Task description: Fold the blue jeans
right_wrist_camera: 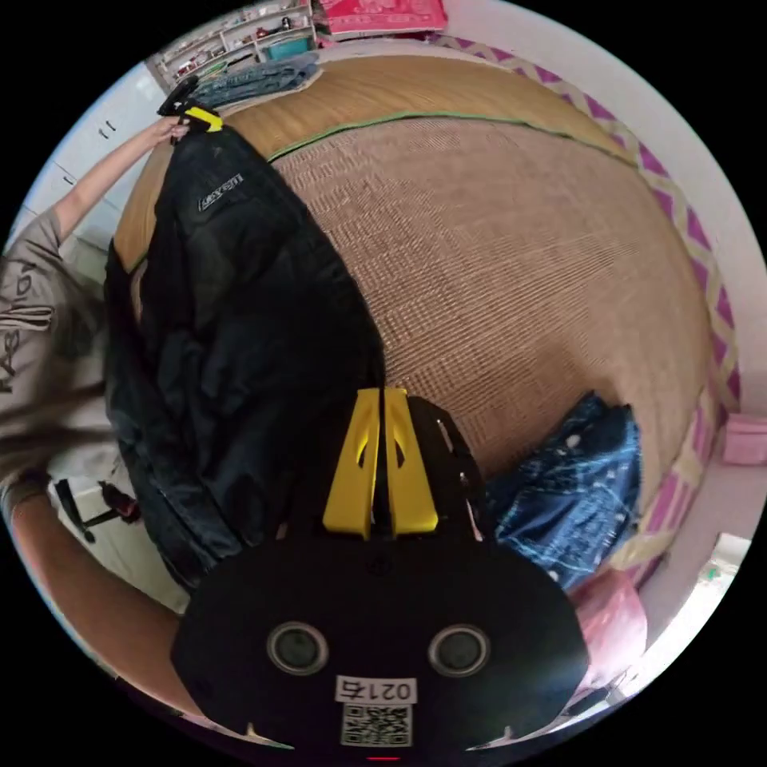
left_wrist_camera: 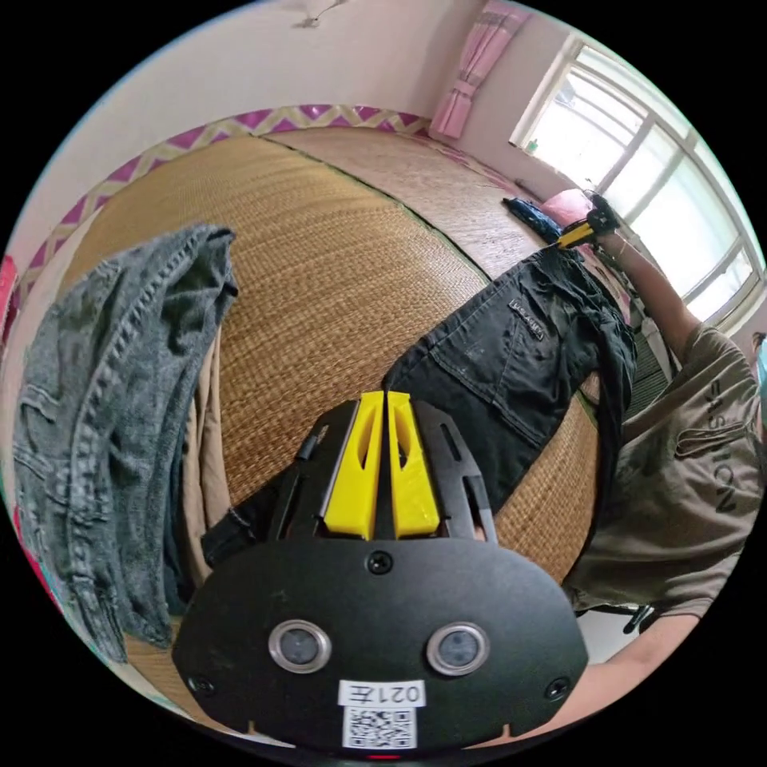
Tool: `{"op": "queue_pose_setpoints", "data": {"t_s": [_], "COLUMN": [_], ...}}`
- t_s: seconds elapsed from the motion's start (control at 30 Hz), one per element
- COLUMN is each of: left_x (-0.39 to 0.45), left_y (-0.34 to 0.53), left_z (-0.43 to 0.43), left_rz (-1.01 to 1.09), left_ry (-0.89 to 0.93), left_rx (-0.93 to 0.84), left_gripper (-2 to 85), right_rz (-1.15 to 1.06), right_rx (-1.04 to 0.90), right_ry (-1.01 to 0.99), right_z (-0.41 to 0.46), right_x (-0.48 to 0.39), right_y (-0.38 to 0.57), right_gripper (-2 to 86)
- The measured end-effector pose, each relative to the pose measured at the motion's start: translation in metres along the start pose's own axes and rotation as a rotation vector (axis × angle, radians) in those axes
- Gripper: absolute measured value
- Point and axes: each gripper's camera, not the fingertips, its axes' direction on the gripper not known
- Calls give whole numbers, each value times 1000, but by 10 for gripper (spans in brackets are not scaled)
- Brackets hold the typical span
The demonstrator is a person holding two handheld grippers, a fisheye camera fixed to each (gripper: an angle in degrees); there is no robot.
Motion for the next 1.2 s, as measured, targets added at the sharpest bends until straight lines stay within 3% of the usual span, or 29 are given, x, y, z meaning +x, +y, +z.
{"op": "queue_pose_setpoints", "data": {"t_s": [0.23,0.47,0.57,0.77,0.9,1.03,1.2], "left_x": [-17,-60,-58,11,106,175,218], "left_y": [-126,-149,-113,8,121,218,296], "left_z": [-78,14,18,-57,-71,-63,-53], "left_rz": [11,-85,-56,75,141,76,9], "left_ry": [-148,-136,-73,25,123,246,198], "left_rx": [121,45,75,137,105,169,179], "left_gripper": [-8,17,56,97,104,104,107], "right_rz": [120,257,318,371,171,-64,-309], "right_rx": [70,-105,-189,123,276,278,328], "right_ry": [229,187,147,54,30,17,-53], "right_z": [-107,-19,36,-14,-46,-30,-10], "right_x": [39,95,98,69,-31,-148,-229], "right_y": [-32,-81,-78,-7,37,37,-2], "right_gripper": [-9,5,52,114,106,102,86]}}
